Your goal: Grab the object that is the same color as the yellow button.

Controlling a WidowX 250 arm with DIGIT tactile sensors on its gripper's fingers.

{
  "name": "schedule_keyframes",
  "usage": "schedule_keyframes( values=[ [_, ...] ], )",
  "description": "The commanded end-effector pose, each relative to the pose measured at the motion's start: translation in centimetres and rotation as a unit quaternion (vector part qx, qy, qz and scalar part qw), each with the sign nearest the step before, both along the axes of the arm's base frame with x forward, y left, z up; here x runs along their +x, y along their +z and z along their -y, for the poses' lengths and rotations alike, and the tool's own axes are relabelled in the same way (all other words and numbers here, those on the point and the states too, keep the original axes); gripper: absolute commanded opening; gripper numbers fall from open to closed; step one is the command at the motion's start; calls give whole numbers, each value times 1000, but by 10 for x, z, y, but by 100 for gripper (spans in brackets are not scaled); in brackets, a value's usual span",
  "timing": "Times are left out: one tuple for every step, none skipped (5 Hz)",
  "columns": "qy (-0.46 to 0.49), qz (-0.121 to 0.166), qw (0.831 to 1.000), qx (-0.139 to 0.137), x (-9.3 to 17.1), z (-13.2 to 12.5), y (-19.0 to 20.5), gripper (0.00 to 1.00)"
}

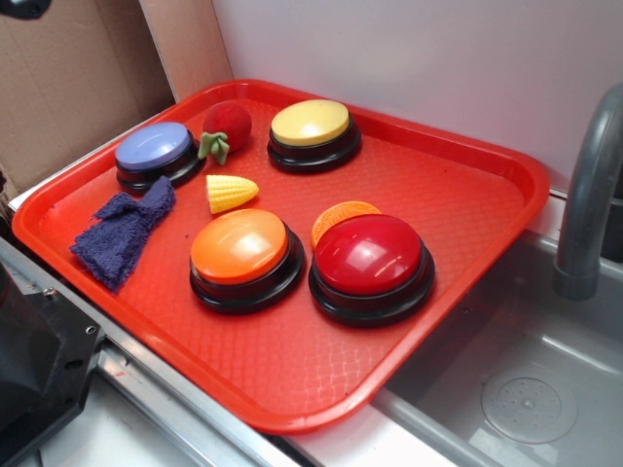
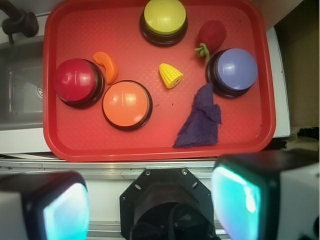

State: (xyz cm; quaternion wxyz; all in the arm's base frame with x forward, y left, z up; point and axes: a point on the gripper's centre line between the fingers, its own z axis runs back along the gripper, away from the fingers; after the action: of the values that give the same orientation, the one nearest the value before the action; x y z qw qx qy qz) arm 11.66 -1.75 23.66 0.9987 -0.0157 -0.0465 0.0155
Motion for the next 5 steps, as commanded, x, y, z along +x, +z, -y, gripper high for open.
schedule_keyframes(
  values=[
    [0, 0, 1000, 0, 0, 0, 0, 100],
    [-17, -10, 1000, 7, 13, -12, -13, 100],
    [-11, -1, 999, 32, 28, -25, -26, 100],
    [-23, 11, 999, 45, 46, -37, -41, 100],
    [-28, 19, 998, 53, 63, -48, -61, 100]
  ],
)
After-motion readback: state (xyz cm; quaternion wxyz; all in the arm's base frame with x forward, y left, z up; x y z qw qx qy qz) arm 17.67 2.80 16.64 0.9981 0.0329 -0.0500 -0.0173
